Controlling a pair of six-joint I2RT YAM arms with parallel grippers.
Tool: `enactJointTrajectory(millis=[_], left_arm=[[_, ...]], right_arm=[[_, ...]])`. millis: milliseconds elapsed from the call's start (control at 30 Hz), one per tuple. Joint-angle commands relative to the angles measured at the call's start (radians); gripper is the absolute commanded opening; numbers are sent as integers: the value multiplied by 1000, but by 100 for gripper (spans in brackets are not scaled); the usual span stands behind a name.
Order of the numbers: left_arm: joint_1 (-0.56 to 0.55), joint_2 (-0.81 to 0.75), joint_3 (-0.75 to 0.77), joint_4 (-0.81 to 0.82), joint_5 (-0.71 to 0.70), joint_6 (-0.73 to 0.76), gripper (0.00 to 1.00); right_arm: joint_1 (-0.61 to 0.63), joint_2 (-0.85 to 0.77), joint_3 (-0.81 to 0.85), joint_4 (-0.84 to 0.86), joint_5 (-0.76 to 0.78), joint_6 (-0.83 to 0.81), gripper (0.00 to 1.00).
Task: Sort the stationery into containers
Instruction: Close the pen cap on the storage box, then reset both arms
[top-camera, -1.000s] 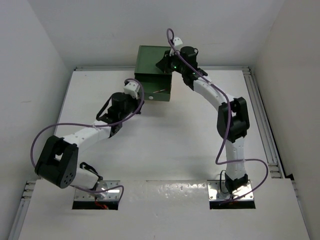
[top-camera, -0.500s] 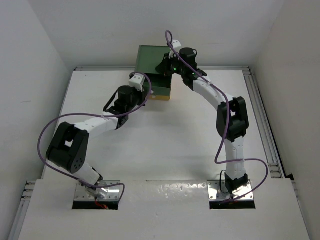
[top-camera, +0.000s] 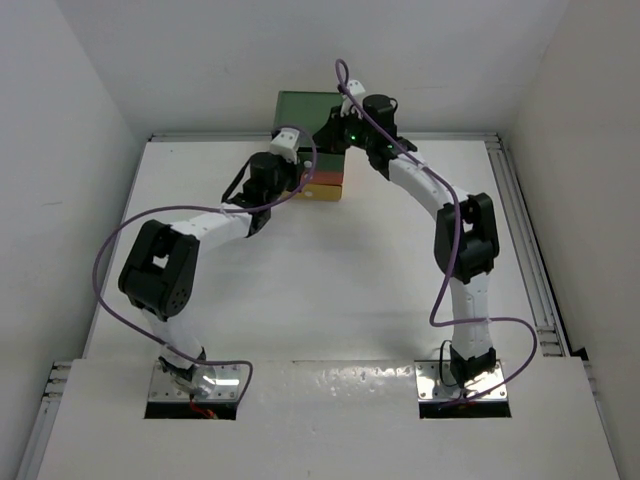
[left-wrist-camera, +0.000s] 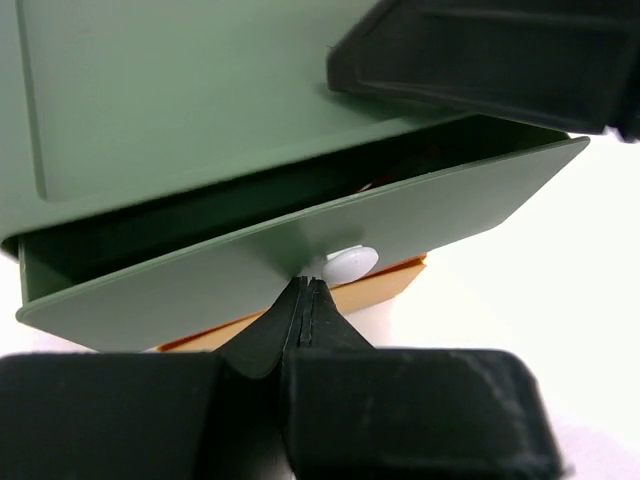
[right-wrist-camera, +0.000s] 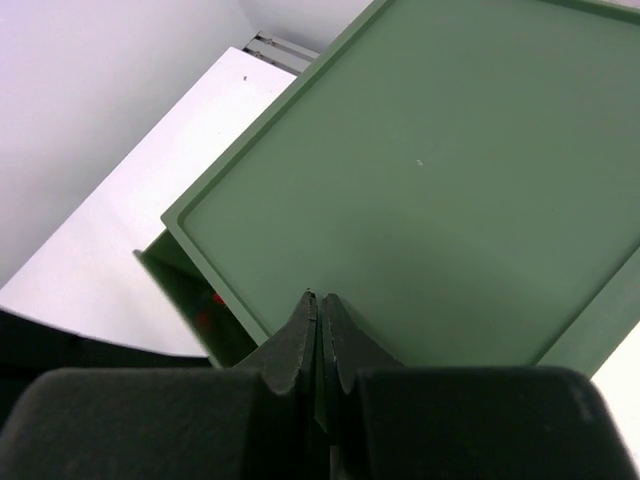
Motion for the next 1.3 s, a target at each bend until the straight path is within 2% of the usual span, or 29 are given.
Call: enactJointTrajectory(millis=[0,433,600,700,733,767,800,867,900,967,1033,1100,1200,1267], left_arm=[[3,32,61,60,15,-3,0],[17,99,167,49,18,-6,0],[17,43,139,3,101,28,0],[20,-33,135,-119,142,32,0],[29,-75,139,-209,168,28,7],[34,-97,148,-260,179,11,13],[40,-135,161,-326,185,5,31],[74,-163,206,-557,211,11,49],[87,-181,220,-628,216,17,67],[144,-185,265,-822,176,-1,86],[216,-169,306,-1013,161,3,90],[271,-171,326,-1098,165,26,91],[412,-255,233,-1111,199,58,92],[468,-331,175,-1092,217,84,93]], right_arm=[[-20,-20,4,-19,-25,22,4],[-32,-40,-4,-42,-65,63,7],[-35,-87,-11,-47,-74,79,7],[-44,-147,-14,-67,-73,83,15],[-47,-167,-13,-76,-76,82,19],[-53,-187,-11,-90,-74,76,30],[-67,-225,-4,-134,-76,61,37],[-85,-267,3,-186,-90,42,51],[-110,-290,-5,-250,-94,16,54],[-139,-362,-31,-316,-102,-10,60],[-197,-437,-98,-422,-111,-53,69],[-256,-483,-184,-547,-116,-122,78],[-335,-608,-344,-651,-90,-229,87],[-380,-664,-483,-668,-87,-277,89]])
